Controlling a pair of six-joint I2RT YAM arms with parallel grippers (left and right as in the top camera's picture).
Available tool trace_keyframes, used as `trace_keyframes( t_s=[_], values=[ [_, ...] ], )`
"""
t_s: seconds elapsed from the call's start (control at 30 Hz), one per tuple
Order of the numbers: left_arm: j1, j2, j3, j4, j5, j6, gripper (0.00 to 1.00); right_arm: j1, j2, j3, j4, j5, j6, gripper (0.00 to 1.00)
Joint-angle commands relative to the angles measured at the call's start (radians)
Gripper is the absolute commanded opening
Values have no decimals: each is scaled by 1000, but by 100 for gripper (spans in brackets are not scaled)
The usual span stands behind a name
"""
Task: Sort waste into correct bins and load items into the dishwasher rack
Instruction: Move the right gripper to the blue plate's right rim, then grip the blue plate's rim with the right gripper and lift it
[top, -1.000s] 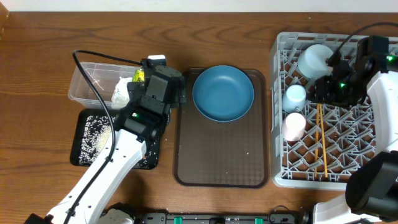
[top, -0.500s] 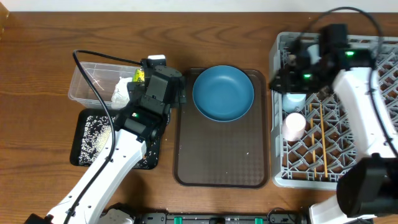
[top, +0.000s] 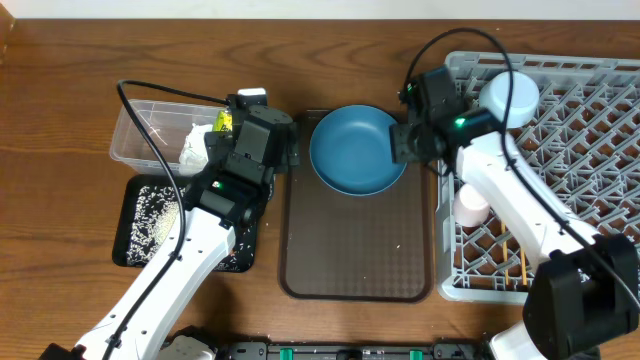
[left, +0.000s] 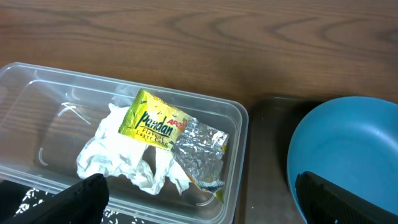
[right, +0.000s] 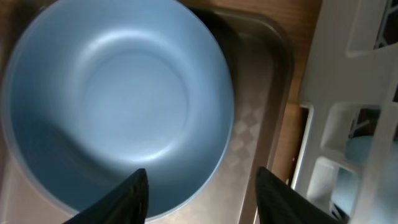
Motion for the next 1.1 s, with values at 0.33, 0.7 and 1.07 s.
trace_keyframes(
  t_s=[0.33, 0.7, 1.07],
  values=[
    [0, -5, 1, -3, -24, 9, 99, 14, -13, -255, 285, 64, 86, 49],
    [0, -5, 1, -3, -24, 9, 99, 16, -13, -376, 461, 47, 132, 38],
    [0, -5, 1, -3, -23, 9, 99, 21, -13, -420, 534, 48, 132, 11]
  ],
)
